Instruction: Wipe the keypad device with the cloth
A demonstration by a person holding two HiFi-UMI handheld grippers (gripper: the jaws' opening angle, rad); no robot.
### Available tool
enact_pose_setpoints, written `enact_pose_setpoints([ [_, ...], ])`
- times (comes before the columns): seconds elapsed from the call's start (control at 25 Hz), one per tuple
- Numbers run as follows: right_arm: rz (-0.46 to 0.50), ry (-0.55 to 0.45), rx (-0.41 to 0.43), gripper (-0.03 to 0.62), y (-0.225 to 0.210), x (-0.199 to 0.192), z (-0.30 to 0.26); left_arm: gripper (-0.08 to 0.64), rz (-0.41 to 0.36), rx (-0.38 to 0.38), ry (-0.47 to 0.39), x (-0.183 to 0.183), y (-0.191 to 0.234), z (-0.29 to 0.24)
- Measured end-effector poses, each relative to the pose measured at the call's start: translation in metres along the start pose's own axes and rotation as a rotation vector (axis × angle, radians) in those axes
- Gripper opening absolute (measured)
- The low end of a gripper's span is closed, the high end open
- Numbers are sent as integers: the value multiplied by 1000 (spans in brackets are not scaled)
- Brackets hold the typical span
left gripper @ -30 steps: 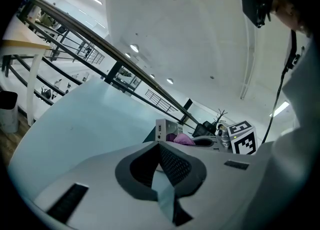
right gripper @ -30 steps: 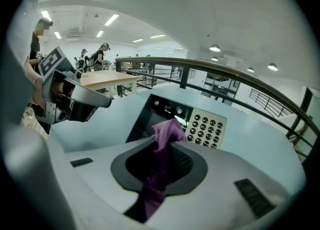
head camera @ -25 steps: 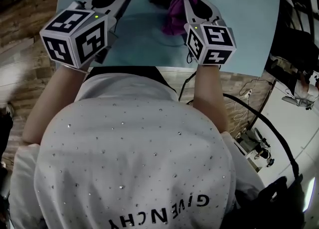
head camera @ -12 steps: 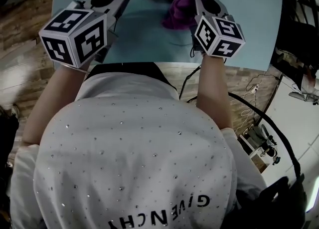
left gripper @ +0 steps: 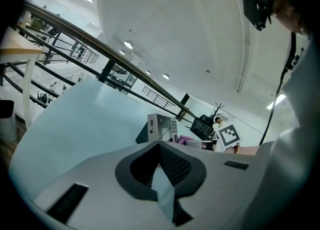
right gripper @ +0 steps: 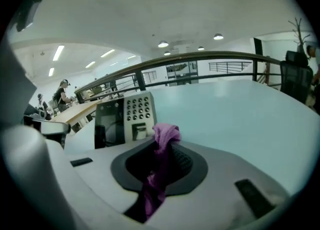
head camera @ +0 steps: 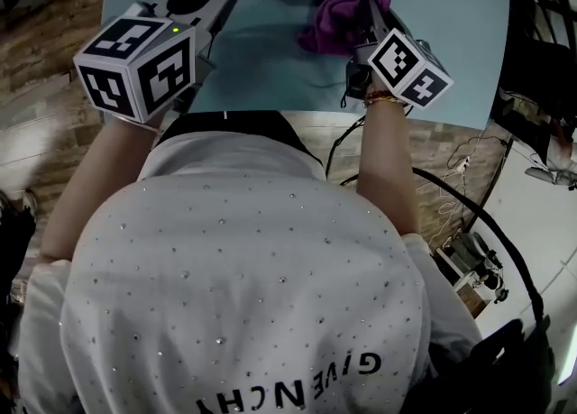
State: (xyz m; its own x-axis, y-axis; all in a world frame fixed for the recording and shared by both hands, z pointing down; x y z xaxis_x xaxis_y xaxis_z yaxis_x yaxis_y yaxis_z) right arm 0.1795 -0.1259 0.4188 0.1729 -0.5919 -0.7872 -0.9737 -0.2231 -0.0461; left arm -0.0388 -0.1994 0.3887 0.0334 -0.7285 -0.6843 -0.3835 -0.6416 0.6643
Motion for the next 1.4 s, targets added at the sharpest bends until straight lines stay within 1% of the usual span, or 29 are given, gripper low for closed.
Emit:
enact_pose_setpoints([
  [0.08, 27, -80, 69, 40, 18, 16, 10, 0, 0, 2, -4, 1, -2, 2],
  [0.16, 65, -137, 173, 40, 44, 33, 15, 0, 2, 3, -10, 3, -6, 0],
  [0.24, 120, -132, 264, 40, 76, 37, 12, 0, 1, -3, -17, 6, -8, 0],
  [0.32, 206, -90, 319, 40, 107, 31, 6, 0, -9, -12, -22, 8, -12, 3],
  [0.4, 312, -40, 345, 40, 132, 23, 2, 0, -19, -17, -29, 10, -17, 9],
  [0.48, 409, 5, 356, 40, 148, 15, -1, 0, -12, -18, -35, 12, -21, 13],
  [0.56, 479, 36, 355, 40, 152, 9, -5, 0, -1, -15, -36, 12, -22, 12],
  [0.64, 516, 57, 347, 41, 152, 3, -10, 1, -3, -1, -36, 12, -18, 13],
  [0.72, 519, 66, 343, 40, 152, -3, -15, 0, -4, 21, -41, 10, -12, 20],
  [0.88, 453, 50, 335, 40, 139, 0, -23, 1, -6, 49, -33, 4, -4, 22],
  [1.04, 404, 45, 303, 40, 121, -2, -15, 1, -5, 74, -31, -1, -8, 28],
  [1.12, 365, 49, 290, 40, 107, -3, -12, 0, 0, 81, -27, -3, -13, 25],
  [1.24, 286, 36, 299, 41, 88, -1, -9, 0, 17, 84, -22, -6, -24, 17],
  [1.4, 210, 18, 317, 41, 79, 2, -6, 1, 32, 105, -31, -11, -29, 21],
])
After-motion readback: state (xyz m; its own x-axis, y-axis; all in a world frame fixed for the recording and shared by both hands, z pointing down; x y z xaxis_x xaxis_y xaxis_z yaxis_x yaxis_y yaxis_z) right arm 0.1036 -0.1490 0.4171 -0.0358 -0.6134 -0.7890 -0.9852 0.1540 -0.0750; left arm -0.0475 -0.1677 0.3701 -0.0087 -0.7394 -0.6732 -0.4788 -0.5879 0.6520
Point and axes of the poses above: the fingertips, and each gripper's own axes: z backward along the fingers, y to its left, x out of its top, the point moved 1 cm from there along z, backward along the fingers, and after that the axes turned 8 degrees about z, right-handed, at the moved point
